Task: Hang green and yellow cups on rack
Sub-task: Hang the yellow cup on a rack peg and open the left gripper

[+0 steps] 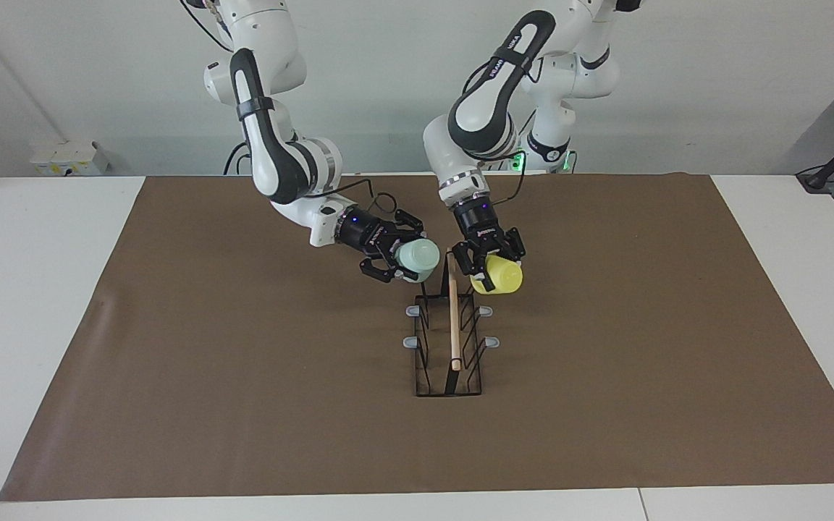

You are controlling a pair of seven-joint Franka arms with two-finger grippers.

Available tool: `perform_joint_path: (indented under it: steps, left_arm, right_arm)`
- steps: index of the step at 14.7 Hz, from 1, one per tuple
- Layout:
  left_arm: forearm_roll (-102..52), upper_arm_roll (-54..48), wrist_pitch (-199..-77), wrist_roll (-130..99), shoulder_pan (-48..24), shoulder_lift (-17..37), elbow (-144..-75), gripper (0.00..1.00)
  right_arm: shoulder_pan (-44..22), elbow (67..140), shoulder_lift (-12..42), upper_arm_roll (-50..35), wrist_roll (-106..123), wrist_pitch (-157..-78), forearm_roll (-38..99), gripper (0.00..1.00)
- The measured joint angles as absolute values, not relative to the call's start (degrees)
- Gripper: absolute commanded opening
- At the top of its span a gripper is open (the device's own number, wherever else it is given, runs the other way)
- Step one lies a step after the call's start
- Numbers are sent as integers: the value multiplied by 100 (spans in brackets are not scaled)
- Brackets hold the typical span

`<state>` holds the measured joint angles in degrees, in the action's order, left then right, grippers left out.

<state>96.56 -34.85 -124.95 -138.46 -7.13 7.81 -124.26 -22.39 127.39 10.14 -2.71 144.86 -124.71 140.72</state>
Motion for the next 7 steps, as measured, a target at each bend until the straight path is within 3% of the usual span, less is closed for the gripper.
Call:
perform_joint_path:
  steps: [1, 2, 3, 7]
  left_arm:
    - [9656, -3499, -12494, -13849, -713, 781, -12435, 12]
    - [9656, -3514, -12494, -13857, -713, 781, -12439, 64]
    - [9656, -3525, -12490, -13866, -713, 781, -12440, 100]
    - [9657, -3536, -12279, -13900, -713, 781, -12439, 100]
  right_arm:
    - [-2239, 12738, 1085, -271, 14569, -12425, 14077, 0]
    - [-2237, 12734, 1153, -271, 14617, -12377, 14082, 0]
    - [-2234, 12726, 1203, -270, 14658, -12359, 14087, 0]
    - [-2232, 12704, 1265, -269, 14773, -12357, 14096, 0]
